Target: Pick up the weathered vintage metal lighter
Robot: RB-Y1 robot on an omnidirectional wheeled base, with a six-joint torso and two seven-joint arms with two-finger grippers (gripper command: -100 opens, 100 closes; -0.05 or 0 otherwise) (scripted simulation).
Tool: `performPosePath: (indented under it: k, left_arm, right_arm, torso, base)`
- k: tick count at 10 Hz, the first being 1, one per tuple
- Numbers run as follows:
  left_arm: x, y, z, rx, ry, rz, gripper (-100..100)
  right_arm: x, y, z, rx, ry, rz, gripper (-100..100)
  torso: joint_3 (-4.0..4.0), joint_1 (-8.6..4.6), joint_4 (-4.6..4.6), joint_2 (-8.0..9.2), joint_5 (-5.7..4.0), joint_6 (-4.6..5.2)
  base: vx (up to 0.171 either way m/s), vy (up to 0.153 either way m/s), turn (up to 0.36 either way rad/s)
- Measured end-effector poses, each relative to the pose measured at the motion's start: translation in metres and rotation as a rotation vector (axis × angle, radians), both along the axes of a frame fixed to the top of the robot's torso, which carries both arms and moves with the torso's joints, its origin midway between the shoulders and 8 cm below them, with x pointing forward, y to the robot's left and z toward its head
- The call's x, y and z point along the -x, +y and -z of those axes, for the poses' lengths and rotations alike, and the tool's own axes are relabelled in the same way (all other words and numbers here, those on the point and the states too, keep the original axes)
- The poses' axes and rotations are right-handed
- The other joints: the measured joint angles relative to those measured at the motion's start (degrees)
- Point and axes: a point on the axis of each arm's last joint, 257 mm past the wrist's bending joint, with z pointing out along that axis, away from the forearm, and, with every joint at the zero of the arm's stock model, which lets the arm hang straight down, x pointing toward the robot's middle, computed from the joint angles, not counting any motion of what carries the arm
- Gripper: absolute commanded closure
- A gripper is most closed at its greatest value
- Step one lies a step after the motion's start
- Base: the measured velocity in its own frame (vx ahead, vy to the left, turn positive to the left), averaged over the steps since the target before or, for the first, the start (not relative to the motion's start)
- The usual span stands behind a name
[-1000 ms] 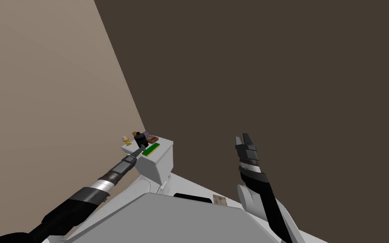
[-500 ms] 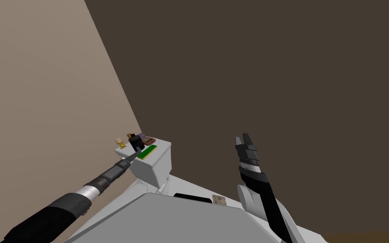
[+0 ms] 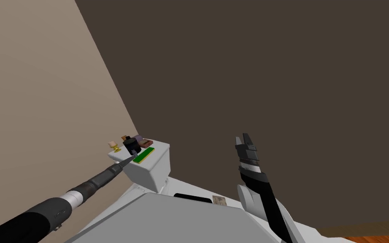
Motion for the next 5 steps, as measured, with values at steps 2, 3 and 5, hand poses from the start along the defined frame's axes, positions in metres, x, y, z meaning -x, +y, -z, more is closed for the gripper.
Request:
performPosePath:
  k: [2,3,5]
  left_arm:
    - [0.008,0.010,0.005,-0.034,0.065,-0.005,-100]
    - [0.013,0.015,0.009,-0.056,0.100,-0.006,-100]
    - [0.022,0.023,0.013,-0.087,0.157,-0.008,-100]
  right_arm:
    - [0.000,0.000,0.000,0.000,0.000,0.000,0]
    - [0.000,0.000,0.000,0.000,0.000,0.000,0]
    - [0.000,0.000,0.000,0.000,0.000,0.000,0]
  torso:
    - [0.02,-0.03,0.01,0.04,0.00,0.00]
    - [0.03,-0.03,0.01,0.05,-0.01,0.01]
    - [0.03,-0.02,0.01,0.04,-0.01,0.01]
  base:
    - [0.027,0.027,-0.050]
    - [0.021,0.027,-0.027]
    - [0.039,0.045,-0.072]
